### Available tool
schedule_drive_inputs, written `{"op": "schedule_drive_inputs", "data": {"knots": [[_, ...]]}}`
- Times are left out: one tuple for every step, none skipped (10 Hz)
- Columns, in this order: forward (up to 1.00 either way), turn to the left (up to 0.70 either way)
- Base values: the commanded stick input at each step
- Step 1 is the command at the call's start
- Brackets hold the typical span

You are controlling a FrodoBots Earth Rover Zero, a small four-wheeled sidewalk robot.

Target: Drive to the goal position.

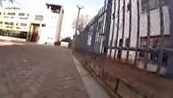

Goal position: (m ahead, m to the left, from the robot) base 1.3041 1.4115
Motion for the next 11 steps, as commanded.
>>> {"op": "schedule_drive_inputs", "data": {"knots": [[1.0, 0.0], [1.0, 0.0], [1.0, 0.0], [1.0, 0.0], [1.0, 0.0], [1.0, 0.0], [1.0, 0.0], [1.0, 0.0], [1.0, 0.0], [1.0, 0.0], [1.0, 0.0]]}}
